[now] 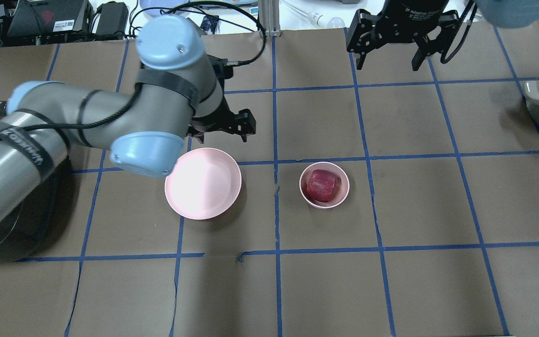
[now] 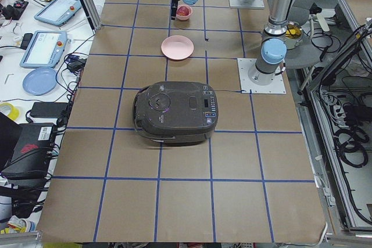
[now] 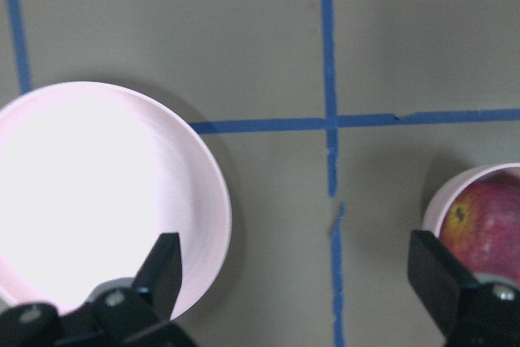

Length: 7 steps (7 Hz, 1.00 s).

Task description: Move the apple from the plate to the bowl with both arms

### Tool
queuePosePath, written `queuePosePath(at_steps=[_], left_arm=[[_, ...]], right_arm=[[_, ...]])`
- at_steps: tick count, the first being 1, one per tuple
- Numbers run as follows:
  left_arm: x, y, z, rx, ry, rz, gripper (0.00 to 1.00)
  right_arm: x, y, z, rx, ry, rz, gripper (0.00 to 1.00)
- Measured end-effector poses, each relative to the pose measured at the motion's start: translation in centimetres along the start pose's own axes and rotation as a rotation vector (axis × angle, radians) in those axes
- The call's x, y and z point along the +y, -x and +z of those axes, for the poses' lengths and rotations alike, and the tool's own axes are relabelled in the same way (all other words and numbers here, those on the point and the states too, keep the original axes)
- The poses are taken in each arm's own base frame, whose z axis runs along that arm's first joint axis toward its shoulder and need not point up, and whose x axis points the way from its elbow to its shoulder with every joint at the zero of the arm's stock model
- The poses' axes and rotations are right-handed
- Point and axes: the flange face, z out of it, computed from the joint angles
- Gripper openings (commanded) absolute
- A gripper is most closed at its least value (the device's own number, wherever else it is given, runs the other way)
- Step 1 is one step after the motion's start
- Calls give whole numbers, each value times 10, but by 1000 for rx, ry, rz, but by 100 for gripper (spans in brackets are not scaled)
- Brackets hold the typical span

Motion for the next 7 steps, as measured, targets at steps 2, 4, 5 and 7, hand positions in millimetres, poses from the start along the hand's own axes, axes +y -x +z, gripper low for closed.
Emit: queuePosePath(at_steps=[2, 4, 5, 7], left_arm=[[-7, 75, -58, -18, 9, -47, 100], [-8, 99, -110, -23, -4, -63, 100], [-6, 101, -123, -24, -3, -68, 100], [-6, 102, -136, -27, -12, -72, 100]], right_arm=[[0, 0, 0, -1, 0, 0, 100], [0, 0, 1, -2, 1, 0, 100], [0, 0, 1, -2, 1, 0, 100], [0, 0, 0, -1, -2, 0, 100]])
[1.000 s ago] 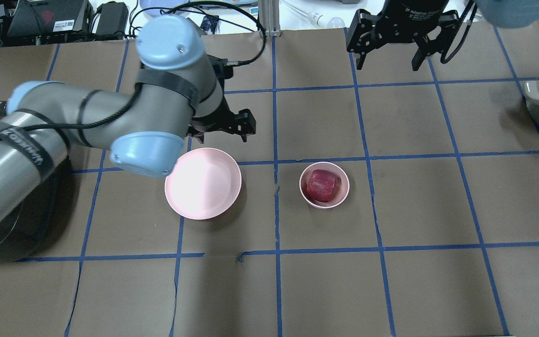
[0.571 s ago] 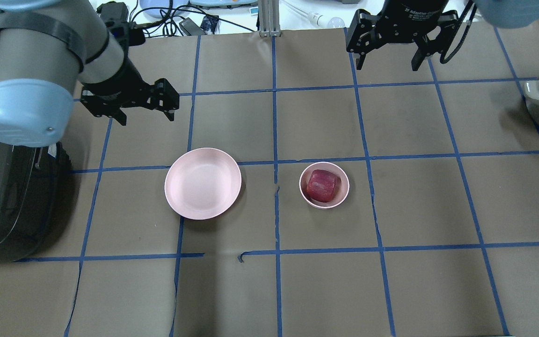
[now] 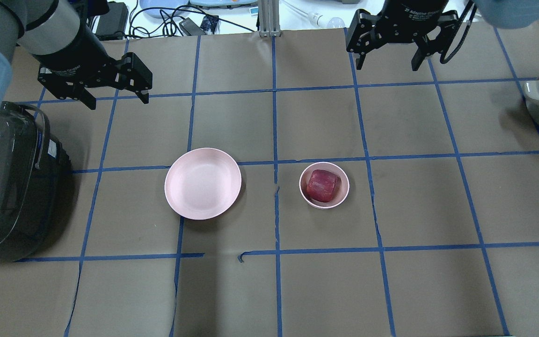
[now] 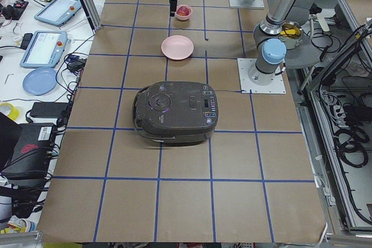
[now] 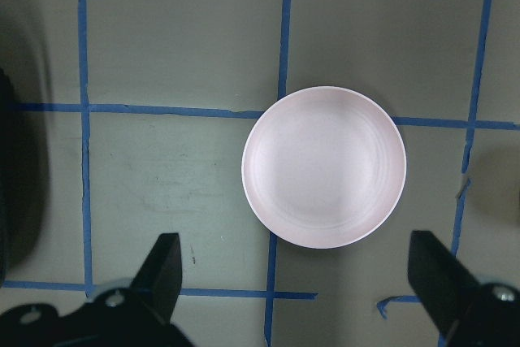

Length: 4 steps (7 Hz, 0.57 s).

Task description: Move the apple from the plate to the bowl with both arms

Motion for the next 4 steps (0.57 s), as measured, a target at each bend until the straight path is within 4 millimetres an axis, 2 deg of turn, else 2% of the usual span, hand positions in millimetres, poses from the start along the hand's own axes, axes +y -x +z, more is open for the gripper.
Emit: queuePosePath(at_steps=[4], left_arm=[[-1, 4, -1, -2, 34, 4, 100]], right_arm=[[0, 0, 1, -3, 1, -1, 100]])
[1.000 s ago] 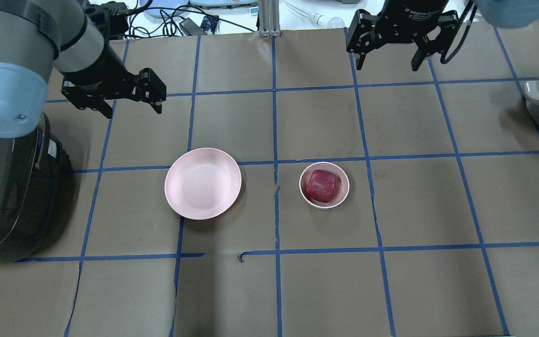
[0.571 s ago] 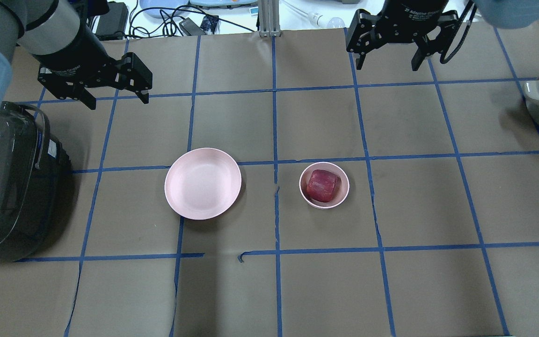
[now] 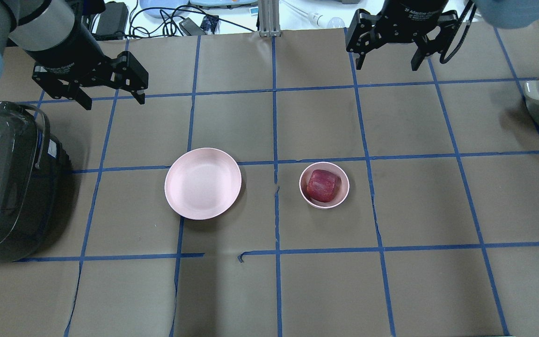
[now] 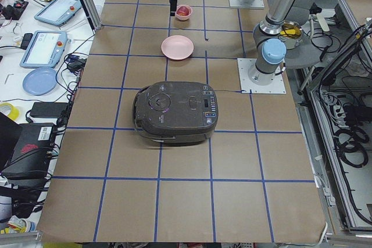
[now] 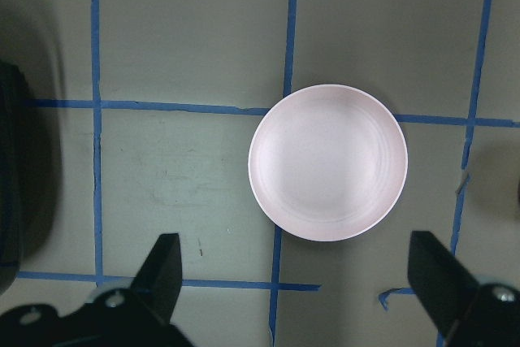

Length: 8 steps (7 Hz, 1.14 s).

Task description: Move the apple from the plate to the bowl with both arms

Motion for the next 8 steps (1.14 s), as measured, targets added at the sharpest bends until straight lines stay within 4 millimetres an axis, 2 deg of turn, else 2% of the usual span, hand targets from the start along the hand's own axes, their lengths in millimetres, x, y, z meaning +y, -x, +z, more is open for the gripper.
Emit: queuePosePath(at_steps=[8], left_arm=[[3, 2, 0, 8, 8, 36, 100]], right_arm=[[-1, 0, 1, 1, 1, -1, 100]])
